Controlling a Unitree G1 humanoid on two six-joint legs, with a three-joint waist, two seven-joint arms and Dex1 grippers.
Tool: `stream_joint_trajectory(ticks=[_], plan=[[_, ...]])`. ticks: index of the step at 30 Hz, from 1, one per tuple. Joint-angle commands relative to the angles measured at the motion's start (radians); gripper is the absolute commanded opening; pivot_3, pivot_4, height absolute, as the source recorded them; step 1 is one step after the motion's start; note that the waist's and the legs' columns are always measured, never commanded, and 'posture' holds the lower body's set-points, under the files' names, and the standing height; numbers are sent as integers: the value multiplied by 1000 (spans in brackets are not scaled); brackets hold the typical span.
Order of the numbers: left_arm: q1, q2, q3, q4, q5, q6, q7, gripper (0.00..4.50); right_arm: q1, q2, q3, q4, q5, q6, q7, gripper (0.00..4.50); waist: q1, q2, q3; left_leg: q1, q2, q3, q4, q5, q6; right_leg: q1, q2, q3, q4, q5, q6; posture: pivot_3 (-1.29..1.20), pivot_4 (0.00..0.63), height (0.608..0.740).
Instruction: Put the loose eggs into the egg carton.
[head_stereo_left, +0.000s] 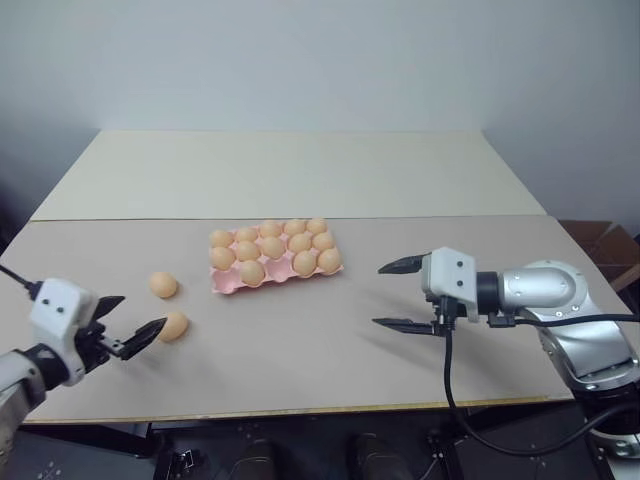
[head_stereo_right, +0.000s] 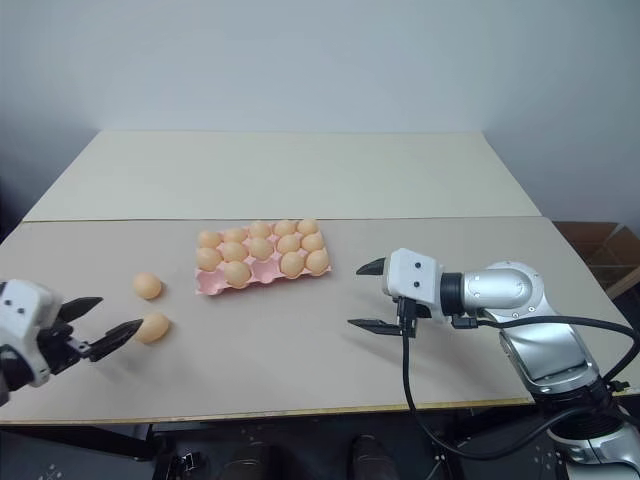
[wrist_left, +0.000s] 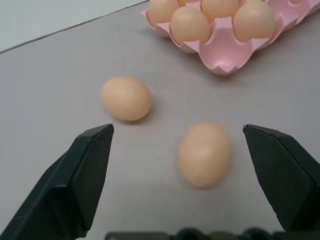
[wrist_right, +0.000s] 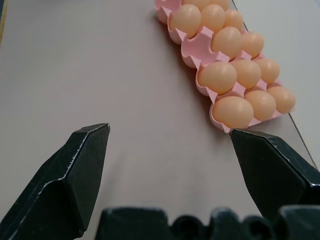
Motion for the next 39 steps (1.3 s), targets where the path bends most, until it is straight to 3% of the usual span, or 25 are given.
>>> stream_joint_trajectory(ticks=[1, 13, 22, 27, 35, 39], plan=[[-45, 9, -74, 56, 35, -46, -3, 4500, 14, -21, -38, -61, 5, 10, -22, 4466, -1, 0, 0, 0, 0, 0, 0, 0, 0, 0, 0, 0, 0, 0, 0, 0, 150, 740], [-136, 3, -232, 196, 73, -85, -22, 4500, 78, -36, -63, -144, 12, 65, -89, 4466, 2, 0, 0, 0, 0, 0, 0, 0, 0, 0, 0, 0, 1, 0, 0, 0, 150, 740], [-166, -7, -295, 231, 96, -104, -37, 1880, 59, -31, -51, -108, -24, 44, -106, 4500, 3, -1, 0, 1, 0, 0, 0, 0, 0, 0, 0, 0, 1, 0, 0, 0, 150, 740], [-159, -3, -304, 224, 116, -129, -41, 1846, 74, -29, -52, -113, -28, 40, -109, 4500, 3, -1, 0, 1, 0, 0, 0, 0, 0, 1, 0, 0, 1, 0, 0, 0, 150, 740], [-228, -24, -165, 97, -122, -52, -89, 1846, 89, -21, -62, -133, -30, 49, -139, 4500, 2, -1, -1, 0, 0, 0, 0, 0, 0, 0, 0, 0, 1, 0, 0, 0, 150, 740], [-348, -38, -229, 135, -159, -49, -120, 1846, 102, -12, -61, -143, -39, 51, -167, 4500, 10, -1, -1, 1, -1, -1, 0, 0, 0, 1, 0, 0, 1, 0, 1, 0, 150, 740]])
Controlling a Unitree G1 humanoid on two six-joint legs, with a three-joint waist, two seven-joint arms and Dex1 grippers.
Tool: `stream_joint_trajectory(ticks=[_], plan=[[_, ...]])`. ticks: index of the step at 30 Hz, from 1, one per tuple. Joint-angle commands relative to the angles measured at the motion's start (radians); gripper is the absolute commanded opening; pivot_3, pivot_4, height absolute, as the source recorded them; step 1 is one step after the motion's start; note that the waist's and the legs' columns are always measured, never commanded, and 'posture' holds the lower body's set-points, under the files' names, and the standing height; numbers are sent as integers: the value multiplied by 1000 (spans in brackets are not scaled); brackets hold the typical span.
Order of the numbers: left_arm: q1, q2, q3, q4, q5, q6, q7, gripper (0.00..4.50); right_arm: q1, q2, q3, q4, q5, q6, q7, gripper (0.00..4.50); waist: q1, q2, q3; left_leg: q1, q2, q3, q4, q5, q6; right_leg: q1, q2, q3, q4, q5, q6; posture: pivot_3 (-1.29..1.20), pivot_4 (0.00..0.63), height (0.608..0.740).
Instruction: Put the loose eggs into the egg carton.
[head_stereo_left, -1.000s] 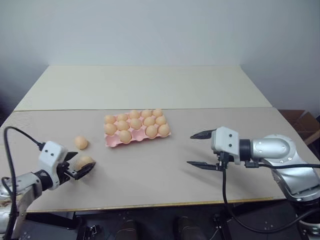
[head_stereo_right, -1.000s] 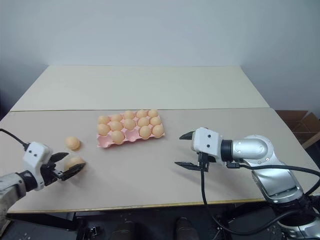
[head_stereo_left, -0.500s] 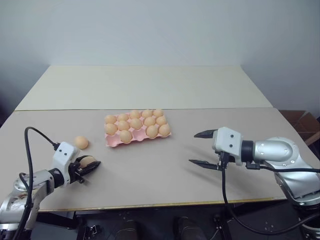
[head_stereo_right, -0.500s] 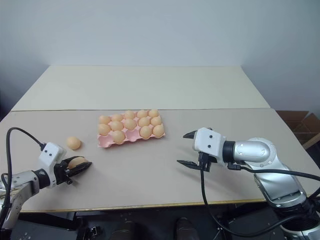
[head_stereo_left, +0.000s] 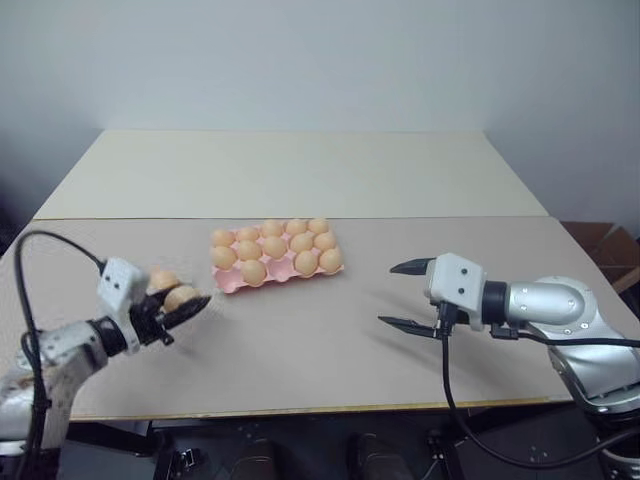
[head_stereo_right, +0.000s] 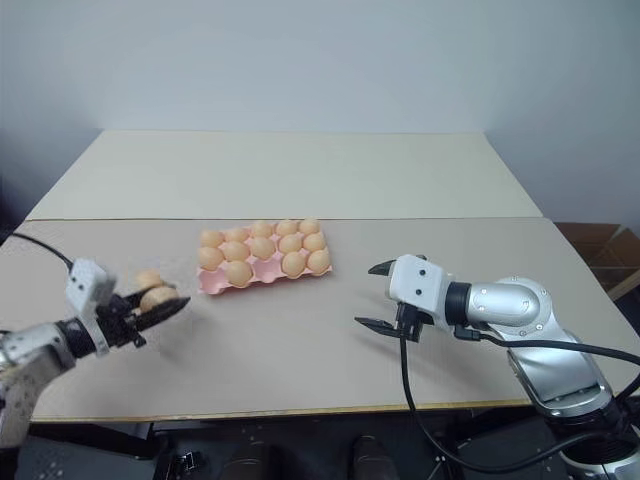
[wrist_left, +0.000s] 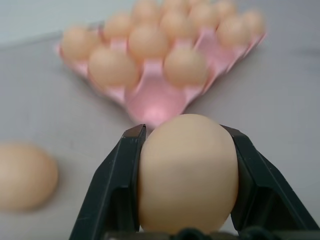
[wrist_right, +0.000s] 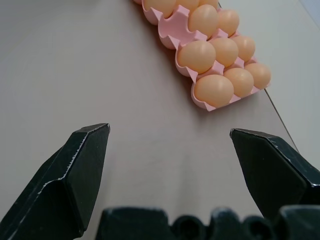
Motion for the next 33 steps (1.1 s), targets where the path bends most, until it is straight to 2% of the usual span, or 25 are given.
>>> stream_joint_trajectory(ticks=[1, 5, 10, 15, 24, 32, 33], plan=[[-115, -16, -75, 38, -10, -9, -21, 1846, 6, 10, -22, -41, -5, -10, -32, 4500, 5, 0, 0, 0, 0, 0, 0, 0, 0, 0, 0, 0, 0, 0, 0, 0, 150, 740], [-294, -92, -224, 202, 92, -86, -18, 1846, 25, 30, -15, -69, -27, -8, -76, 4500, 16, -1, -1, 2, -1, 0, 1, 0, 0, 2, 1, 0, 0, 3, 4, 0, 150, 740], [-465, -175, -316, 418, 170, -177, -54, 1846, 81, 43, -46, -126, -38, 26, -136, 4500, 15, -1, -1, -1, -1, 0, 1, 0, 0, 2, 1, 0, -1, 4, 7, 0, 150, 740], [-561, -214, -371, 561, 232, -246, -91, 1846, 137, 50, -51, -179, -53, 47, -187, 4500, 13, -1, -1, -1, -1, -1, 1, 0, 0, 1, 1, 0, -1, 4, 7, 0, 150, 740], [-608, -276, -382, 641, 247, -293, -151, 1846, 175, 55, -58, -209, -68, 67, -241, 4500, 15, -1, -1, -2, -1, -1, 5, 0, 0, 2, 1, 0, 1, 5, 7, 0, 150, 740], [-605, -297, -378, 661, 284, -348, -140, 4331, 172, 69, -64, -177, -62, 55, -246, 4500, 14, -1, -1, -2, -1, -2, 6, 0, 0, 2, 1, 0, 0, 5, 8, 0, 150, 740], [-602, -298, -374, 655, 286, -352, -137, 4462, 170, 69, -63, -174, -61, 54, -244, 4500, 14, -1, -1, -3, -1, -2, 6, 0, 0, 2, 1, 0, 0, 5, 8, 0, 150, 740]])
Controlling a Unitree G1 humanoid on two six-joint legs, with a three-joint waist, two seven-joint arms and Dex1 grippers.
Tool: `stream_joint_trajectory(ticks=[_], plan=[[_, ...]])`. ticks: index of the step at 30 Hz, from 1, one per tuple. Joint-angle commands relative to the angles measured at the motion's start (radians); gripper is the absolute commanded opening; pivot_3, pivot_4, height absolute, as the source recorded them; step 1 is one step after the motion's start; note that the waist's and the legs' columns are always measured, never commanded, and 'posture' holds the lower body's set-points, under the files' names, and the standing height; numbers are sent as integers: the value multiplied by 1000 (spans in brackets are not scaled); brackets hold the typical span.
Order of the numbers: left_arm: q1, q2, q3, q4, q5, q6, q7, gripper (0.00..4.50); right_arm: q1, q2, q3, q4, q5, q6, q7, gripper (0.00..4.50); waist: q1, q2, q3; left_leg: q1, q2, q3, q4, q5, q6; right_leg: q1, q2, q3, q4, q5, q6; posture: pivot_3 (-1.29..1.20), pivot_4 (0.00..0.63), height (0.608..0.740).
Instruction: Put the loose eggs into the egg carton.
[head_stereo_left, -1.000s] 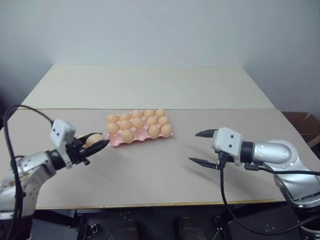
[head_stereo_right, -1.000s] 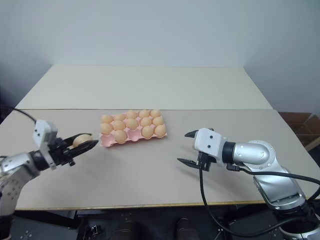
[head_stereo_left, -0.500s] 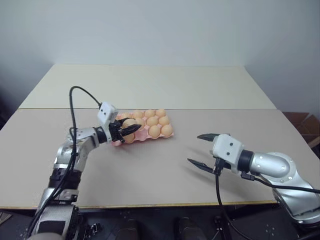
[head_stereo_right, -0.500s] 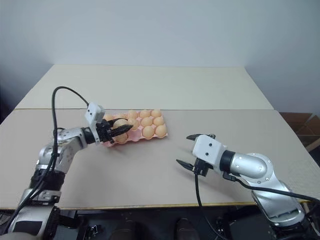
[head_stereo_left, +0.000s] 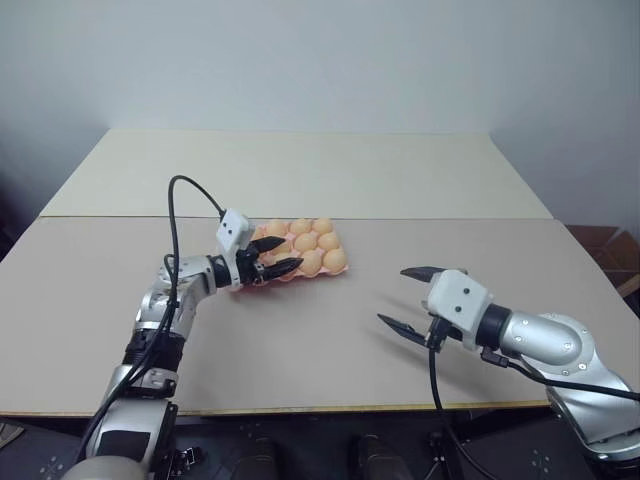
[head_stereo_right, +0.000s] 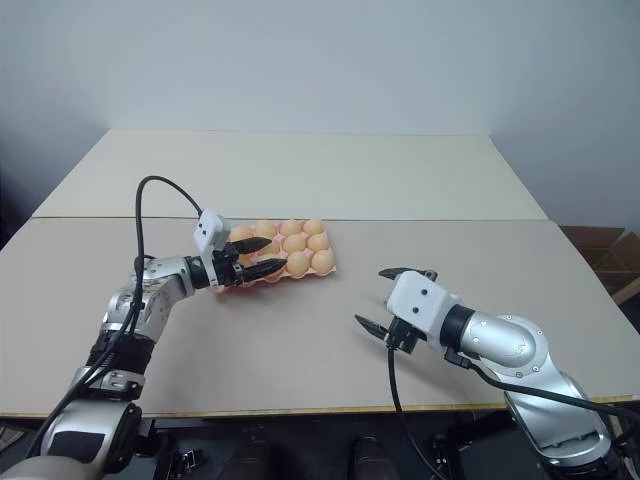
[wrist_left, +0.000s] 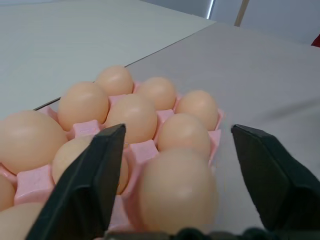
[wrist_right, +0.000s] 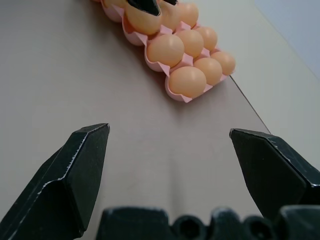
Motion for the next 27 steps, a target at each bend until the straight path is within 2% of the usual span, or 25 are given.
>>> stream_joint_trajectory(ticks=[1, 4, 9, 12, 14, 17, 20, 24, 27], plan=[[-9, 4, 22, -33, 1, -33, 13, 4462, -9, 0, -25, -8, -1, -15, -3, 4500, 0, 0, 0, 0, 0, 0, 0, 0, 0, 0, 0, 0, 0, 0, 0, 0, 150, 740], [39, 54, 59, -138, -30, 6, 5, 4462, -14, -8, -18, 1, -4, -26, 11, 4500, -5, 0, 0, 0, 0, 0, 0, 0, 0, 0, 0, 0, 0, 0, 0, 0, 150, 740], [238, 265, 176, -454, -167, 197, -78, 4462, -36, -19, -15, 9, 4, -32, 39, 4500, -31, 0, 0, 0, 2, 0, -1, 0, 0, -1, 1, 0, 1, 0, 0, 0, 150, 740], [411, 402, 323, -608, -235, 291, -99, 4462, -52, -35, -20, 17, 26, -38, 82, 4500, -31, 0, 0, 1, 2, -1, -1, 0, 0, -1, 1, 0, 1, 0, 0, 0, 150, 740], [533, 457, 451, -687, -280, 328, -114, 4462, -63, -48, -18, 24, 39, -45, 115, 4500, -28, 0, 0, 2, 2, 0, -1, 0, 0, -1, 0, 0, 1, -4, -6, 0, 150, 740], [686, 484, 629, -771, -342, 395, -116, 4462, -73, -60, -11, 38, 52, -60, 152, 4500, -20, 0, 0, 2, 2, 0, -1, 0, 0, -1, -1, -1, 1, -4, -6, 0, 150, 740], [852, 469, 793, -842, -358, 437, -117, 4462, -83, -67, -4, 55, 61, -73, 187, 4500, -17, 0, 0, 1, 1, 0, -1, 0, 0, -1, -2, -1, 0, -5, -6, 0, 150, 740], [1007, 435, 931, -901, -368, 466, -95, 4462, -97, -72, -1, 76, 70, -87, 226, 4500, -15, 0, 0, 1, 2, 1, -1, 0, -1, -2, -2, -1, -1, -5, -6, 0, 150, 740], [1060, 416, 984, -933, -395, 500, -65, 4462, -113, -71, 6, 90, 73, -93, 244, 4500, -13, 0, 0, 1, 2, 1, -1, -1, -1, -2, -2, -1, -1, -5, -6, 0, 150, 740]])
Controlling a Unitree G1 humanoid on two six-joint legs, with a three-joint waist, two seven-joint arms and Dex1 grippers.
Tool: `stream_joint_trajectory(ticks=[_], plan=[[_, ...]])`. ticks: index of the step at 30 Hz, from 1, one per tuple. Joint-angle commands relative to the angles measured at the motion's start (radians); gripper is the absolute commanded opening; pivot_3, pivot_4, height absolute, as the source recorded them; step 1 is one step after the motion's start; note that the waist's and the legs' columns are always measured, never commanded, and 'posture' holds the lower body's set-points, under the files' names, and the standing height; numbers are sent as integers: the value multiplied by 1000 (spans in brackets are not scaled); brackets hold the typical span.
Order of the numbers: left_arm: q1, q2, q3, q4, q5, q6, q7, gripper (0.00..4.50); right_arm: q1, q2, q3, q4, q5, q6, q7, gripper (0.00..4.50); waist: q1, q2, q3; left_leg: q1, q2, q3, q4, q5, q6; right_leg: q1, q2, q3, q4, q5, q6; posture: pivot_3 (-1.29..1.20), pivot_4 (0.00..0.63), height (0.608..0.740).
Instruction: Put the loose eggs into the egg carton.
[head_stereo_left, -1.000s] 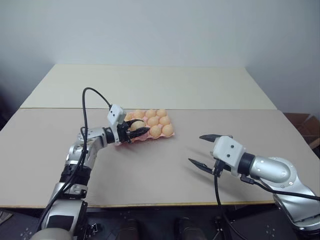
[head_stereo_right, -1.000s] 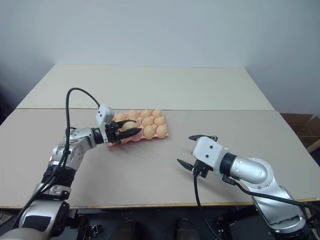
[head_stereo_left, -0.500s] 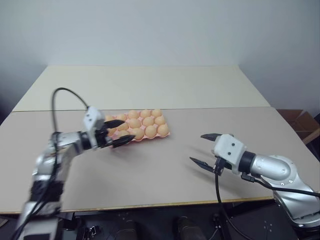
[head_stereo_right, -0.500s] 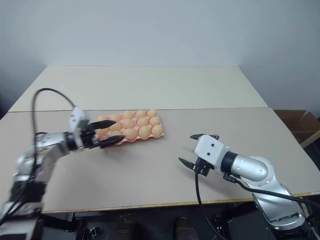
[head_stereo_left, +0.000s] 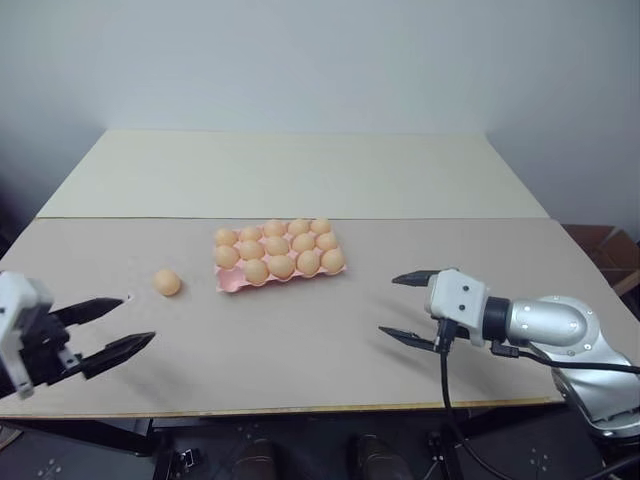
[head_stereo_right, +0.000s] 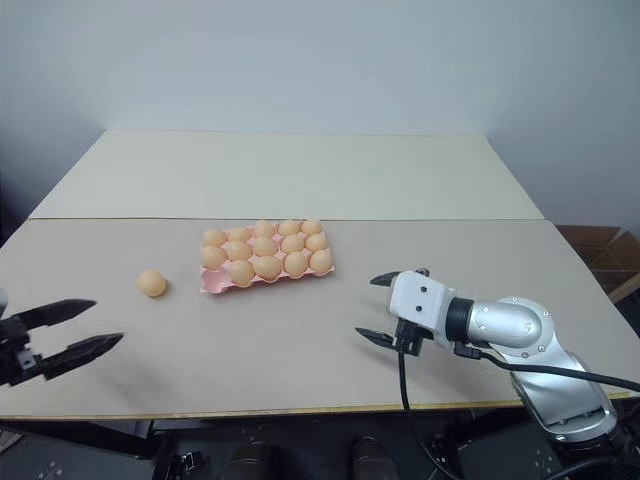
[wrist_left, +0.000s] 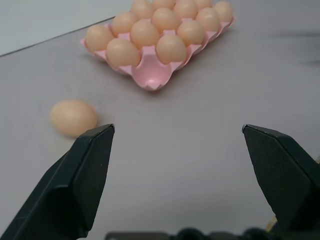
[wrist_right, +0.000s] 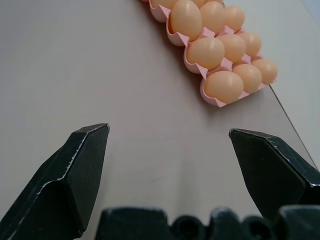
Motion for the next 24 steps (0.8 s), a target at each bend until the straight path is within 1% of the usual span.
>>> stream_joint_trajectory(ticks=[1, 7, 11, 13, 15, 19, 21, 22, 24], plan=[[28, -9, 73, -58, -40, 28, 33, 4462, -30, -7, -5, -4, 13, -33, 20, 4500, 2, 0, 0, 0, 0, 0, 0, 0, 0, 0, 0, 0, 0, 0, 0, 0, 150, 740], [43, -28, 57, -96, -60, 44, 104, 4462, -45, -5, 15, 9, 5, -44, 36, 4500, 1, 0, 0, -1, 0, 0, 0, 0, 0, -1, 0, 0, 0, 0, 0, 0, 150, 740], [-31, -40, -12, -57, -24, 54, 226, 4462, -45, -4, 19, 8, 1, -43, 36, 4500, 4, 0, 0, 0, 0, 0, 0, 0, 0, 0, 0, 0, 0, 0, 0, 0, 150, 740], [-135, -64, -86, -16, 14, 64, 357, 4462, -43, -5, 19, 5, 0, -39, 34, 4500, 7, 0, 0, 0, 0, 0, 0, 0, 0, 0, 0, 0, 0, 0, 0, 0, 150, 740], [-273, -105, -211, 41, 70, 62, 488, 4462, -39, -4, 20, 2, -2, -34, 28, 4500, 16, 0, -1, 1, -1, 0, 0, 0, 0, 1, 0, 0, 0, 0, 0, 0, 150, 740], [-422, -169, -362, 116, 140, 23, 584, 4462, -37, -4, 19, -1, -12, -30, 14, 4500, 14, -1, -1, -1, -1, 0, 0, 0, 0, 1, 1, 1, -1, 1, 0, 0, 150, 740], [-489, -189, -435, 173, 206, -14, 634, 4462, -35, -7, 15, -3, -17, -27, 7, 4500, 14, -2, -2, -1, -1, 1, 0, 0, 0, 1, 1, 1, -1, 3, 3, 0, 150, 740], [-504, -191, -457, 192, 232, -28, 646, 4462, -34, -7, 15, -4, -18, -27, 6, 4500, 12, -2, -2, -1, -1, 1, 0, 0, 0, 1, 1, 1, -1, 3, 4, 0, 150, 740], [-581, -227, -487, 267, 264, -45, 707, 4462, -23, -12, 4, -15, -19, -19, -1, 4500, 12, -2, -2, -1, 0, 1, 0, 0, 0, 1, 2, 2, -1, 4, 5, 0, 150, 740]])
